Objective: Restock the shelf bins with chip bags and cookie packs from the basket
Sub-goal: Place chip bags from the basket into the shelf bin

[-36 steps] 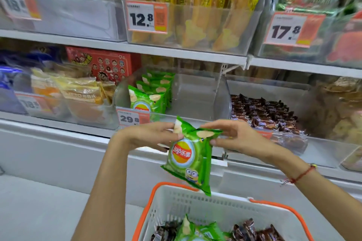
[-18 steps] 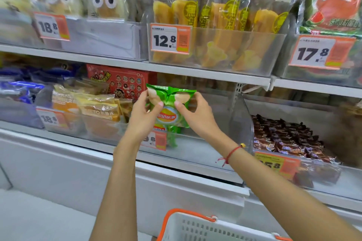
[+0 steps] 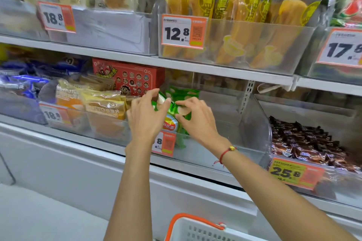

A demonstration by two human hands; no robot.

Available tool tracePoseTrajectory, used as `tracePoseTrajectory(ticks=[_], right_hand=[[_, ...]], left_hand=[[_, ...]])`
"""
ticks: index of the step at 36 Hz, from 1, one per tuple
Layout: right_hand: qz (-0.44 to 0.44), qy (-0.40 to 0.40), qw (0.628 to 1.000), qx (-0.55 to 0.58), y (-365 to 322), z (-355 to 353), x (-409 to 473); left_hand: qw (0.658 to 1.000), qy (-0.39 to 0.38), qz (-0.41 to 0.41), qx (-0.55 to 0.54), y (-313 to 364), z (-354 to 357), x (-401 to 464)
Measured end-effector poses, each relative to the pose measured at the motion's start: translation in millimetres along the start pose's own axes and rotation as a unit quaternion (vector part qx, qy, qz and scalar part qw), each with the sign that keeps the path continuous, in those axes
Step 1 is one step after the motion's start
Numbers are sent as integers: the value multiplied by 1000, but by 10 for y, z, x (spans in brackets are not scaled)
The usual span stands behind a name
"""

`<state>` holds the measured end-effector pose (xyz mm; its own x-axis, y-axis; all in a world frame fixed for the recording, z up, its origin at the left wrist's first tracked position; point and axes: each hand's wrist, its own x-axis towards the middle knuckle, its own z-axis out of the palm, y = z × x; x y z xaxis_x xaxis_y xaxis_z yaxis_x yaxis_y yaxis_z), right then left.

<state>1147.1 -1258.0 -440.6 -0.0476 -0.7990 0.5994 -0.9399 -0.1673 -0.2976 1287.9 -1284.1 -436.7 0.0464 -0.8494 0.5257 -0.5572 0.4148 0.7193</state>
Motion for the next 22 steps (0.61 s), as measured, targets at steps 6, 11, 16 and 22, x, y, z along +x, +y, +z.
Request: tracePoseTrajectory(ticks=[6, 11, 16, 22], right_hand=[[-28, -54, 998, -28, 87, 14, -82], [-40, -85, 994, -60, -5, 75, -27], [-34, -140, 987, -69, -138, 134, 129], [3, -179, 983, -29, -117, 176, 215]], left_hand=[[998, 35, -43, 34, -41, 121, -38], [991, 83, -93, 54, -90, 217, -125], [985, 92, -131, 67, -209, 182, -153], [983, 89, -142, 69, -211, 180, -158]])
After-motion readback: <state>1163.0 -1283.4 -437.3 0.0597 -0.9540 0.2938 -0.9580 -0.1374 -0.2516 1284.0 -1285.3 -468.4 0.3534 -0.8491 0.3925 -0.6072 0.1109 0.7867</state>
